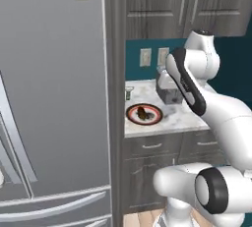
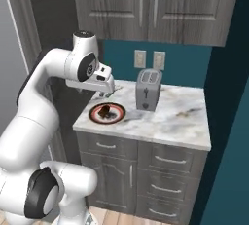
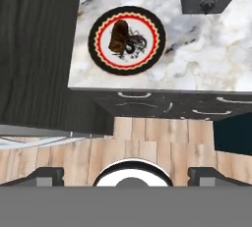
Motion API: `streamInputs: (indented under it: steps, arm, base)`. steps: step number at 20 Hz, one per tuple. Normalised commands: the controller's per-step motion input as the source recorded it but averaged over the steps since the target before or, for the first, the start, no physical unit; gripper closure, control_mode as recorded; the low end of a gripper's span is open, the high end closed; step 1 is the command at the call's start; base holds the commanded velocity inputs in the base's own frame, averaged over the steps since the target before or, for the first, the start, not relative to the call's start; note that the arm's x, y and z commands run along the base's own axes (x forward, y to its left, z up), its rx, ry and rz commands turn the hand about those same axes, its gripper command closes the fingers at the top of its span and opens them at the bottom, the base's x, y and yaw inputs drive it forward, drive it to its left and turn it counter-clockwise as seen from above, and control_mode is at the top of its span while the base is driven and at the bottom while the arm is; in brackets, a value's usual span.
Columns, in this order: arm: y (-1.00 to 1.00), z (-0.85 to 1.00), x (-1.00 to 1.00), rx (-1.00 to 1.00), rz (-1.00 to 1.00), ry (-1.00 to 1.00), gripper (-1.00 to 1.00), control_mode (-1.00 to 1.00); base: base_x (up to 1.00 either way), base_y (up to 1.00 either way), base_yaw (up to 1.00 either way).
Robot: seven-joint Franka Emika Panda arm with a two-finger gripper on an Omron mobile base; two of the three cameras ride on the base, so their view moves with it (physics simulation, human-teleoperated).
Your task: Pick the sweet potato from the counter and place it in the microwave.
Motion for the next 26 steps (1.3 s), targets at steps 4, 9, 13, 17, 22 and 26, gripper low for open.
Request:
streamInputs:
  steps: [4, 9, 13, 17, 22, 26]
  arm:
    - [0.0, 0.0, 0.0, 0.0, 0.0, 0.0, -1.0, 1.0]
    - [0.0, 0.0, 0.0, 0.0, 0.0, 0.0, -1.0, 1.0]
    - [0.0, 0.0, 0.0, 0.0, 0.0, 0.0, -1.0, 1.0]
    - [0.0, 0.0, 0.0, 0.0, 0.0, 0.0, -1.0, 1.0]
    - [0.0, 0.0, 0.0, 0.0, 0.0, 0.0, -1.0, 1.0]
    - [-0.64, -0.9, 0.02, 0.0, 0.01, 0.09, -1.0, -1.0]
  base:
    - [0.26, -0.37, 0.39]
    - [0.5, -0.27, 0.31]
    - [0.76, -0.38, 0.23]
    - [0.4, -0.74, 0.17]
    - [0.02, -0.28, 0.08]
    - [0.0, 0.0, 0.0]
